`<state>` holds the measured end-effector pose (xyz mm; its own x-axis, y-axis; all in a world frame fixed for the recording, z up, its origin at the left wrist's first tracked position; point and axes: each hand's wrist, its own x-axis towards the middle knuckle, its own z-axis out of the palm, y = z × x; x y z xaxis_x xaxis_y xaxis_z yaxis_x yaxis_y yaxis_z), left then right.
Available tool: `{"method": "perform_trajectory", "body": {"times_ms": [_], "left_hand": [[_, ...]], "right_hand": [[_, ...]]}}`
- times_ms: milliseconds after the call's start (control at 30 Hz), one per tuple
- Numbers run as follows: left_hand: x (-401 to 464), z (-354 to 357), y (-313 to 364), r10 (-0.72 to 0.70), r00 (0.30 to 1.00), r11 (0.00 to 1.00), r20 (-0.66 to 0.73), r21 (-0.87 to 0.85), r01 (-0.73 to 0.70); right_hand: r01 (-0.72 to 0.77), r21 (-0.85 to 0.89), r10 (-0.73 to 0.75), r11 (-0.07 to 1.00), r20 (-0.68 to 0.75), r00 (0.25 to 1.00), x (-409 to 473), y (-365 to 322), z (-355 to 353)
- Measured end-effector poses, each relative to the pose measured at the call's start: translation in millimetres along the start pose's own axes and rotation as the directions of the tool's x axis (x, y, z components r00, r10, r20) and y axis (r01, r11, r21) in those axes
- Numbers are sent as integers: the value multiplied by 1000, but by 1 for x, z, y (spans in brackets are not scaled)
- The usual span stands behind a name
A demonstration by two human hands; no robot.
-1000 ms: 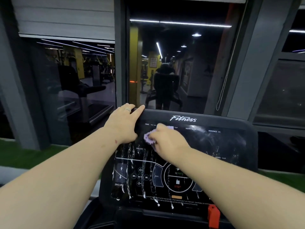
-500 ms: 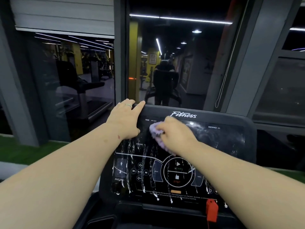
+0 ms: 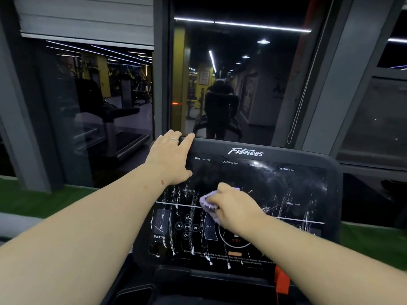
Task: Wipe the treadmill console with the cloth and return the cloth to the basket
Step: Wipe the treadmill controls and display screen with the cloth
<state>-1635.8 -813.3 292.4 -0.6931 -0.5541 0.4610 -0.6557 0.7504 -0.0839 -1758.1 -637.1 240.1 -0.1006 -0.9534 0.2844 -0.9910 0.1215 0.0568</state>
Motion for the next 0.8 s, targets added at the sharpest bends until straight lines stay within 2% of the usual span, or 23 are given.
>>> {"method": "perform_trajectory", "body": {"times_ms": [67,167,200,300,367,467,500,633,667,733,767,800], "left_hand": [[0,1,1,-14,1000,1000,12,-9,14],[1,4,4,-18,1000,1000,16,-22,18],[1,5,5,-13,1000,1000,10,-5,13],[2,4,9,-10,1000,1000,3,4,10],[2,1,9,-4,1000,1000,12,-1,4],[4,-2,4,21,999,1000,30,9,-22],[3,-4,2,29,999,999,37,18,-29],[3,-11,-5,57,998,998,31,-7,-57],[3,-12,-7,65,997,998,29,-15,-65],[4,-13,-10,66,997,998,35,-18,-66],[4,-13,-11,57,998,998,41,-20,-57],[3,-13,-11,45,998,999,49,-26,-43]], "right_hand": [[-31,40,32,999,-5,999,12,8,-10],[-126,82,138,989,-175,975,22,22,-12],[-136,70,145,988,-160,976,19,17,-3],[0,63,-1,998,12,1000,4,-4,7],[-25,72,21,997,46,999,13,1,-6],[-96,55,104,994,-176,979,24,17,-9],[-89,27,92,996,-185,978,21,13,-4],[18,72,-19,997,5,1000,15,-9,8],[9,68,-8,998,-19,1000,24,-8,-1],[-19,61,34,998,-246,969,48,-1,-18],[-28,25,34,999,-305,952,55,1,-21],[-18,21,24,1000,-293,956,59,3,-16]]}}
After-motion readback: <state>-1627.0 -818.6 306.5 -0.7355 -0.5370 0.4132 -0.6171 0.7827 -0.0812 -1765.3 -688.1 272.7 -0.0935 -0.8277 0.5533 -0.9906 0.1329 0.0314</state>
